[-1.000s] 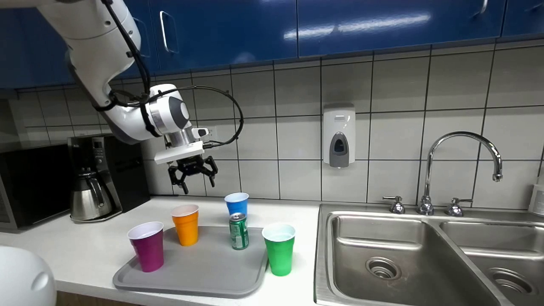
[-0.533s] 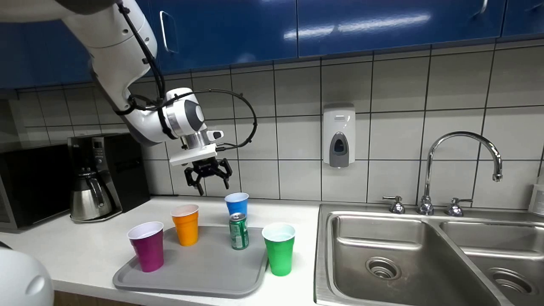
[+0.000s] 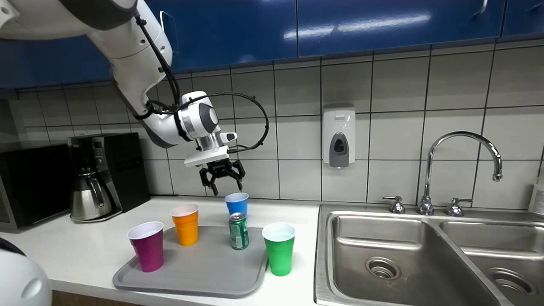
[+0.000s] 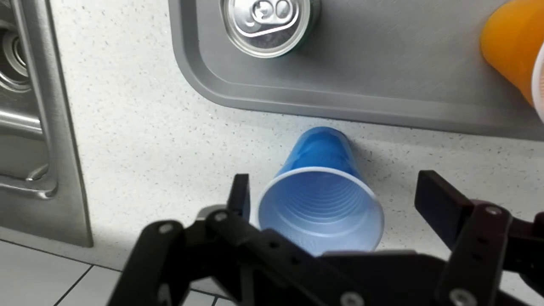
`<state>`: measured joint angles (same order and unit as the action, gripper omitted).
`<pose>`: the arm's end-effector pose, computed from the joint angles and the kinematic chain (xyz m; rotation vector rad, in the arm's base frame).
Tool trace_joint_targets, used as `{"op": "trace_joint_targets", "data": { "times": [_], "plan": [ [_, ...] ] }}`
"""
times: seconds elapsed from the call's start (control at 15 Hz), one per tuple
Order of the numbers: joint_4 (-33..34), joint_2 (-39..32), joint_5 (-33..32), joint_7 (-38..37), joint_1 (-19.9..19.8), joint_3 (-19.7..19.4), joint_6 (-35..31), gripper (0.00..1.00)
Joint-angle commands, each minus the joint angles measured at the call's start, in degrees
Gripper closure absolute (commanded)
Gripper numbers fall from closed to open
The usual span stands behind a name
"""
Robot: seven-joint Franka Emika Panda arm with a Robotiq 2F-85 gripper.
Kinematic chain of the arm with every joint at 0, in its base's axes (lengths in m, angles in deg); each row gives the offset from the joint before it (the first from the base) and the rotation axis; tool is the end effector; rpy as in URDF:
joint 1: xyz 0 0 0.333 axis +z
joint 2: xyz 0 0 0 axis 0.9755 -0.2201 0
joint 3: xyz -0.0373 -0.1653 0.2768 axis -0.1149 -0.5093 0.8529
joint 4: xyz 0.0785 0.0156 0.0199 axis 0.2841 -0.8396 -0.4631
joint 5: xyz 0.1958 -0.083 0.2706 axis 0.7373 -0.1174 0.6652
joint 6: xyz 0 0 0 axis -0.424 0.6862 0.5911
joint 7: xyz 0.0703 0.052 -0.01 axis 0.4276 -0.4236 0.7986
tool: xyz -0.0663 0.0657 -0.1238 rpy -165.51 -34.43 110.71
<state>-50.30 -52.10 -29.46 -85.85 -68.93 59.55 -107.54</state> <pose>0.6082 0.0459 0.3232 2.9120 0.2763 0.1753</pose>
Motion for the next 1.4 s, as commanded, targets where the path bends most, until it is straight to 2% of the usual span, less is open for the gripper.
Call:
{"op": "trace_joint_targets", "data": {
  "times": [0.0, 0.53, 1.33],
  "plan": [
    [4.4, -2.5, -1.1, -2.8, -0.7, -0.5, 3.0, 0.00],
    [10.0, -7.1, -0.2, -5.7, -1.6, -2.3, 5.6, 0.00],
    [19.8, -15.1, 0.6, -7.2, -1.6, -2.7, 9.4, 0.00]
  ]
}}
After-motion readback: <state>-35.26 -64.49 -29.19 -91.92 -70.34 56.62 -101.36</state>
